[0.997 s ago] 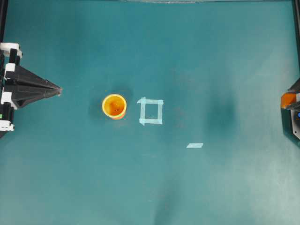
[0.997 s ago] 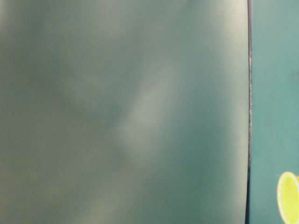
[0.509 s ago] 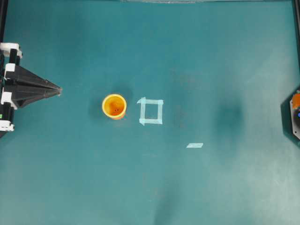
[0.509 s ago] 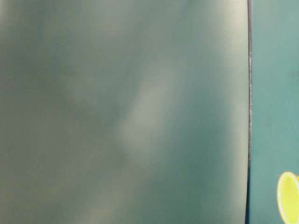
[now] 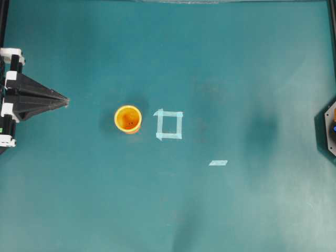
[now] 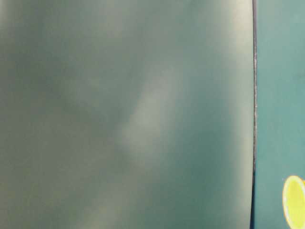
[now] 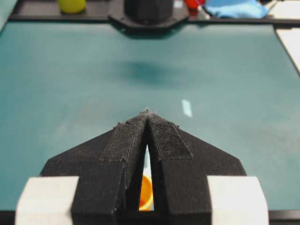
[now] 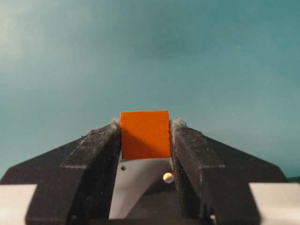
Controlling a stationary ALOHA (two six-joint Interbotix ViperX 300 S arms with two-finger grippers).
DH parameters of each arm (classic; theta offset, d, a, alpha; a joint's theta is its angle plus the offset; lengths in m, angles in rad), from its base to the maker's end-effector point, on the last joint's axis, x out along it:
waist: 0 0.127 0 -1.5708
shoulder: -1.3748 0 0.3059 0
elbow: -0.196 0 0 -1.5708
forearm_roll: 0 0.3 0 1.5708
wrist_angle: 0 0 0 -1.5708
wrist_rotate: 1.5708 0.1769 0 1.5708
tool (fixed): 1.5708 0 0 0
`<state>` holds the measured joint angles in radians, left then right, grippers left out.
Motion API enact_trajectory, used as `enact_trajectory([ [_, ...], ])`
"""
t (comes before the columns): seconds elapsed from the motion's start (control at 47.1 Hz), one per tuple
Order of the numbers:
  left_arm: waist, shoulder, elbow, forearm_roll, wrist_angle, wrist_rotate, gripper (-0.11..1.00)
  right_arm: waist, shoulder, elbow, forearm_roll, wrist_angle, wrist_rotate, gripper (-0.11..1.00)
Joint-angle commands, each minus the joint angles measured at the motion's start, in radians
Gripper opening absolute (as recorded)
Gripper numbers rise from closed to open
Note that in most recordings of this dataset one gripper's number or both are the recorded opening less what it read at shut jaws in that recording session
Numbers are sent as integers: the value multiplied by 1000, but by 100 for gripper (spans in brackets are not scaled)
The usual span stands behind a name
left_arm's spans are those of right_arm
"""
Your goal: Move the block to the right with right arm.
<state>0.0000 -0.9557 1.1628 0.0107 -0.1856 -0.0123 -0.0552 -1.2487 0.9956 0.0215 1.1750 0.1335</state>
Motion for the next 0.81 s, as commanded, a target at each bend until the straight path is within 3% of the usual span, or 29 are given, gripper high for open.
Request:
enact_trajectory([
  [0.0, 2, 8, -31, 3, -5, -2, 0, 2, 6, -12, 3, -2, 0, 45],
  [0.785, 2, 8, -31, 3, -5, -2, 0, 2, 11, -6, 3, -11, 0, 45],
])
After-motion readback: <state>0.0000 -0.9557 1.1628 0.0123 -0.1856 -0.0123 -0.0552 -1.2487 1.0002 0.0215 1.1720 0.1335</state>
